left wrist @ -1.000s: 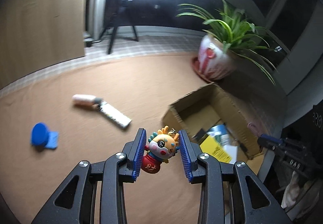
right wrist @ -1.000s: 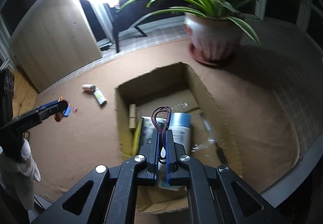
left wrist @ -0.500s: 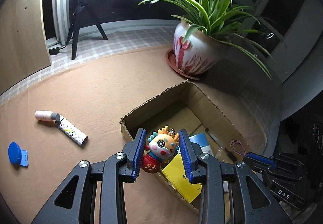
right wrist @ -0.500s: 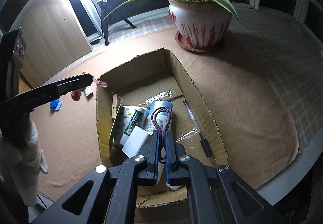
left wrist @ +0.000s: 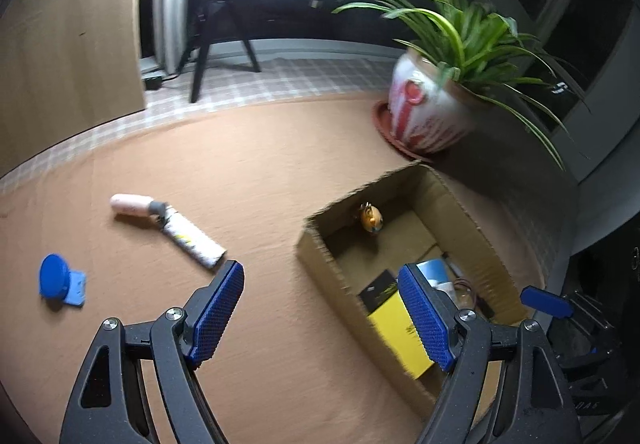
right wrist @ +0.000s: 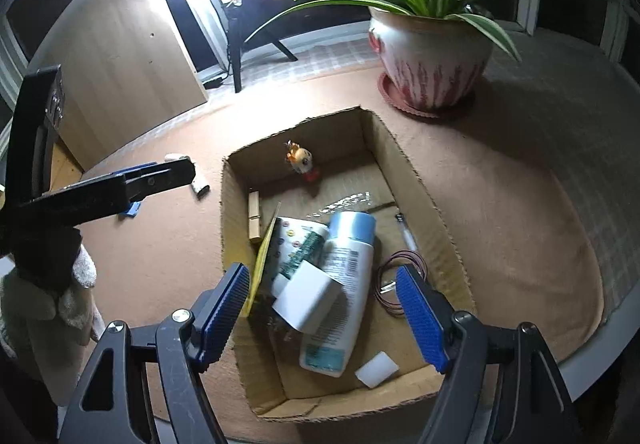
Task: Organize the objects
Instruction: 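Reach the left tool to the blue round disc and close on it, then lift the blue disc off the blue phone stand with the left gripper, then grasp the blue phone stand with the right gripper while the left holds the disc, then carry the blue disc and phone stand into the box and open both grippers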
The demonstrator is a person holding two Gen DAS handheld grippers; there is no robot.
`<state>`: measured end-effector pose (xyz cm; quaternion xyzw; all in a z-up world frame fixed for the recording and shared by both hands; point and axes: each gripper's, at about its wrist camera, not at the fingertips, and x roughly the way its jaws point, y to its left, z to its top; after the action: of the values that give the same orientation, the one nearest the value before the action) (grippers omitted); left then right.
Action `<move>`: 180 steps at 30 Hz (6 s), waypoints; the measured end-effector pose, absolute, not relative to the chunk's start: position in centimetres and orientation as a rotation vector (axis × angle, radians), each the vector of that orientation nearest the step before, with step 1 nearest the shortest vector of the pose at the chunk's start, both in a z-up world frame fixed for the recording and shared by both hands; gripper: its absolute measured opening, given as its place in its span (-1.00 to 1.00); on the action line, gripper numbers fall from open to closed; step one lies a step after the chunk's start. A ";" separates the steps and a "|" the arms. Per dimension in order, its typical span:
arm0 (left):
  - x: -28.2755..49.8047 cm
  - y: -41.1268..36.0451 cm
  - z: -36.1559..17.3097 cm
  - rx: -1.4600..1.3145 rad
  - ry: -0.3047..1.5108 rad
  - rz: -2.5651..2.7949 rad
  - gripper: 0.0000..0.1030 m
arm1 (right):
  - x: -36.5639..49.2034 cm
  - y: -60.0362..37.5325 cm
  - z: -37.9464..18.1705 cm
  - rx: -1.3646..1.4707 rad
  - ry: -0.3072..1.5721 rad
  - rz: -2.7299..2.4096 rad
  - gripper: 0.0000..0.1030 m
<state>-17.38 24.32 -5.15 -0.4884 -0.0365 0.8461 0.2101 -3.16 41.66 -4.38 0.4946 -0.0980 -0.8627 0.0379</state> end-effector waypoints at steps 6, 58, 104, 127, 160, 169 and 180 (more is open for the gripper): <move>-17.5 19.3 -5.9 -1.406 -0.142 2.415 0.60 | -4.0 40.0 -4.4 1.517 -0.321 -2.609 0.40; -25.2 1.8 -13.6 -1.710 -0.026 2.361 -0.53 | -5.7 30.4 -6.4 1.605 -0.248 -2.518 0.40; -10.2 -4.3 -12.7 -1.727 -0.194 2.521 0.05 | -19.4 7.0 -11.5 1.422 0.259 -2.104 0.40; -9.7 -5.0 -14.3 -1.752 -0.307 2.494 0.30 | -19.6 2.3 -15.3 1.451 0.529 -2.036 -0.13; -11.3 -0.9 -16.0 -1.740 -0.063 2.524 0.05 | -10.4 11.3 -14.9 1.557 0.393 -2.116 -0.07; -10.3 -1.5 -15.4 -1.744 -0.140 2.522 0.05 | -10.0 11.5 -14.6 1.550 0.419 -2.120 -0.35; -10.6 1.6 -11.1 -1.616 -0.132 2.531 0.05 | -7.7 19.1 -8.8 1.465 0.175 -2.264 -0.35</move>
<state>-10.64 1.63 -11.11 -0.5365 -0.0437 0.8401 0.0679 -7.70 19.07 -8.76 0.5291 0.0631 -0.8177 0.2180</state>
